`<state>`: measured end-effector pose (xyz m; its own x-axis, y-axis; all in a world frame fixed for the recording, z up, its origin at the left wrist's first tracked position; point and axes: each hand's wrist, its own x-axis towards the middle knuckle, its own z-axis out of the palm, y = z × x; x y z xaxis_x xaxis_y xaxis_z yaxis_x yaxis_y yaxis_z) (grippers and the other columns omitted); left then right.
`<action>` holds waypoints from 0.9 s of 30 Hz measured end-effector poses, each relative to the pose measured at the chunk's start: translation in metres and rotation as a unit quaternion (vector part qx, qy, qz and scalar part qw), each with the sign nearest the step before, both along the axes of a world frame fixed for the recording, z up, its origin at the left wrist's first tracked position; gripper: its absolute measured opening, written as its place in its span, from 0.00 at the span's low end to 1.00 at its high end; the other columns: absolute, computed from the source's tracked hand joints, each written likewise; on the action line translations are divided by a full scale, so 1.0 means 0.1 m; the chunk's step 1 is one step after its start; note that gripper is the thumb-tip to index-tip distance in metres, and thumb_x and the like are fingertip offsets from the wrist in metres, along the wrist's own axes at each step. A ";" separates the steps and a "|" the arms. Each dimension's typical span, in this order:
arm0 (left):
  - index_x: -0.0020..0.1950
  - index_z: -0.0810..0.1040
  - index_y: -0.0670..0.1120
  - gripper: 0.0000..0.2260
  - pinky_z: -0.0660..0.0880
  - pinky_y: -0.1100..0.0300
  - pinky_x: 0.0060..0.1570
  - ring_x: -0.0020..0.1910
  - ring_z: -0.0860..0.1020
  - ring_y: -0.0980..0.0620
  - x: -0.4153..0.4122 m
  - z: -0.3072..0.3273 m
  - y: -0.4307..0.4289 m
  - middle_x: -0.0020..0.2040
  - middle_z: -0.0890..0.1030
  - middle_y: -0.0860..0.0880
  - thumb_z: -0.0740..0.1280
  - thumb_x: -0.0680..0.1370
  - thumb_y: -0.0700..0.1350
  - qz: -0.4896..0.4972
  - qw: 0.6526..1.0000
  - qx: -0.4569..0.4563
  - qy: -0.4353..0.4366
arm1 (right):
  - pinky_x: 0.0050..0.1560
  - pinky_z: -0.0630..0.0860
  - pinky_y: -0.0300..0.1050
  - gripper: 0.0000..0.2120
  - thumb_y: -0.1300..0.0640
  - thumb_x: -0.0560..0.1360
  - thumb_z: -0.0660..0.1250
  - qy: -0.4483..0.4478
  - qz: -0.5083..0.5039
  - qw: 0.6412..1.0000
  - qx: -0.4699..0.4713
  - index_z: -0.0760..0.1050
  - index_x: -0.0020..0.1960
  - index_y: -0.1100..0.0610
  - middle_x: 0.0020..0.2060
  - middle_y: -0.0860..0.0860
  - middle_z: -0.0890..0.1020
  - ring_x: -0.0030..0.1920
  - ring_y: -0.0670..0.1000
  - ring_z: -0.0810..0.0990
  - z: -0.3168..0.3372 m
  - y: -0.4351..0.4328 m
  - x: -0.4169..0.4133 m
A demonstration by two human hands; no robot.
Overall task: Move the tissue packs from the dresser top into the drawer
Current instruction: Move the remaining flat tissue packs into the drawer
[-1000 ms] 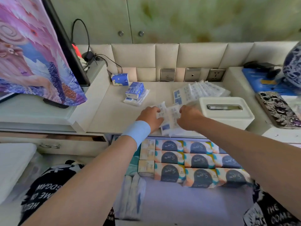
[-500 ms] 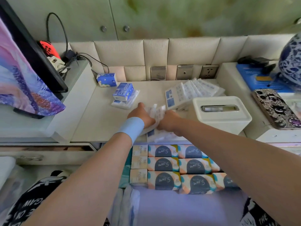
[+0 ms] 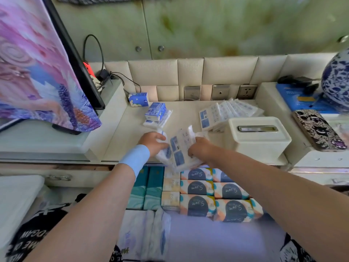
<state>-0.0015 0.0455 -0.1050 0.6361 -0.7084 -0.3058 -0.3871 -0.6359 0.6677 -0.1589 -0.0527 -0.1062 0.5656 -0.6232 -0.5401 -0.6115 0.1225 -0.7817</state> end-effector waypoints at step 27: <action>0.72 0.67 0.49 0.26 0.77 0.53 0.54 0.58 0.79 0.42 -1.07 -0.64 1.11 0.66 0.74 0.44 0.71 0.76 0.46 -0.299 0.884 0.344 -0.101 | 0.63 0.74 0.47 0.22 0.54 0.80 0.61 0.319 0.303 0.889 -0.129 0.64 0.72 0.58 0.65 0.56 0.75 0.64 0.55 0.75 -0.35 1.15 -0.86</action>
<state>-0.1084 0.1561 -0.1692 0.3010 -0.6272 -0.7184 -0.8588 -0.5057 0.0817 -0.2447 0.0627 -0.1410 0.4698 -0.4575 -0.7550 -0.8329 -0.5132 -0.2073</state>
